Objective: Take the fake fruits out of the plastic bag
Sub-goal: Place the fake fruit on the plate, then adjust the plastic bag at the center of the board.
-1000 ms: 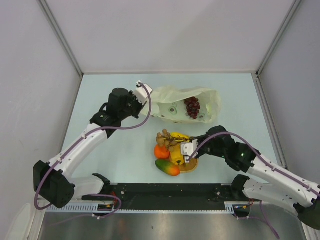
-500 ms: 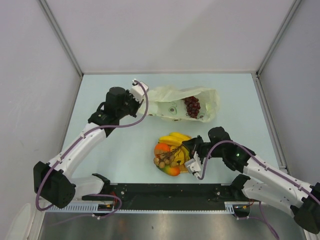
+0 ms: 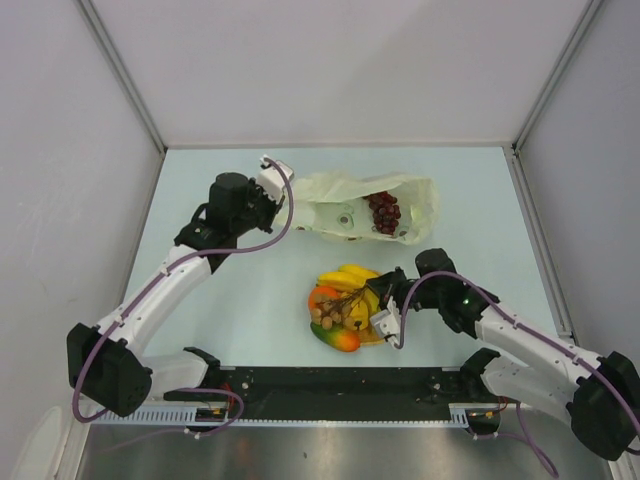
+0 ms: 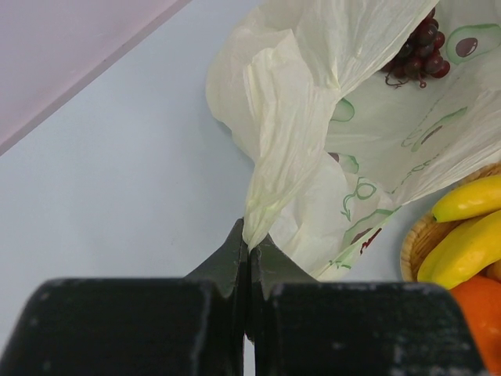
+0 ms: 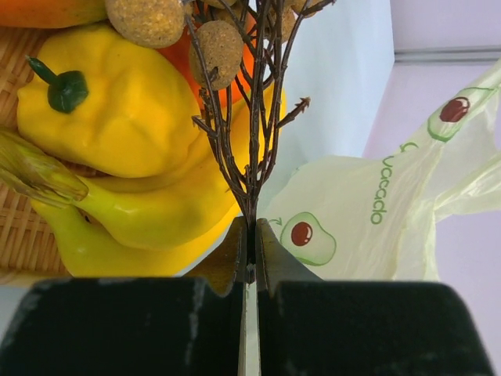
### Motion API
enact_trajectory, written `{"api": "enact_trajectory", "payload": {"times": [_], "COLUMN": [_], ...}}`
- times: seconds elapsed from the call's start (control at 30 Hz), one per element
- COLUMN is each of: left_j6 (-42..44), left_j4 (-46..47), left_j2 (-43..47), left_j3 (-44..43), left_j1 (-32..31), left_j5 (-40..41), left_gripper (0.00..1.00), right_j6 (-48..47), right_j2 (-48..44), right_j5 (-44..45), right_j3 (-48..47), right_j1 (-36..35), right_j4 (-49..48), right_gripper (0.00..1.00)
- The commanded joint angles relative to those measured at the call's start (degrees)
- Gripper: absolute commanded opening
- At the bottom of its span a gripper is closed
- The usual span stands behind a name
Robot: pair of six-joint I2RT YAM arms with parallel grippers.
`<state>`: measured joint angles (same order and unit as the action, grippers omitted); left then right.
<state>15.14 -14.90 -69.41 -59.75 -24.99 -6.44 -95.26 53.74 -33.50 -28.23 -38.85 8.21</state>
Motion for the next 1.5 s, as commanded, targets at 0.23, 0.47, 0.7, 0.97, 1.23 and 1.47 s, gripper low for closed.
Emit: {"api": "enact_trajectory", "payload": {"times": [0.23,0.47,0.7,0.97,1.23,1.47], "left_j6": [-1.3,-1.7,-2.0,-2.4,-3.6,-6.8], "left_j4": [1.4,1.8,2.4,2.9,3.2,0.9], "left_j2": [-3.3,-4.7,-5.3,-6.0,-2.9,-1.9], "left_j3": [-4.5,-5.3,-5.4,-5.9,-4.7,-3.4], "left_j1": [0.5,0.4,0.2,-0.2,-0.2,-0.5], "left_j5": [-2.0,-2.7,-3.1,-3.6,-3.3,-7.2], "left_gripper": [0.0,0.0,0.0,0.0,0.0,0.0], "right_j6": [0.6,1.2,3.8,9.4,26.8,49.2], "right_j2": [1.5,-1.5,-7.4,-15.6,-25.2,-9.6], "right_j5": [-1.6,0.1,2.3,8.1,17.6,33.4], "right_j3": [3.7,4.6,6.1,6.1,3.5,-8.7], "right_j1": [2.3,2.6,2.6,2.6,1.2,-5.4], "right_j4": [-7.4,-4.5,-1.8,3.2,0.5,-13.0], "right_gripper": [0.18,0.98,1.0,1.0,1.0,0.96]}}
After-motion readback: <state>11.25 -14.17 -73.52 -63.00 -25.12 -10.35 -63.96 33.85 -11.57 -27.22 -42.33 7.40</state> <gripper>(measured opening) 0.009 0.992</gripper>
